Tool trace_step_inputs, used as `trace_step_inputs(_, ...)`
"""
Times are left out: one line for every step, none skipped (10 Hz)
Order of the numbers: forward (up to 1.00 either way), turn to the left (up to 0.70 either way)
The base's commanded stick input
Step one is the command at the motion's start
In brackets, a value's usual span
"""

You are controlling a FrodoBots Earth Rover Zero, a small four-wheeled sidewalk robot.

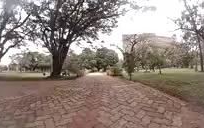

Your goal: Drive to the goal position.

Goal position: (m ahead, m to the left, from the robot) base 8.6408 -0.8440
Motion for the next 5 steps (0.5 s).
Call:
trace_step_inputs(0.7, 0.0)
trace_step_inputs(0.7, 0.0)
trace_step_inputs(0.7, 0.0)
trace_step_inputs(0.7, 0.0)
trace_step_inputs(0.7, 0.0)
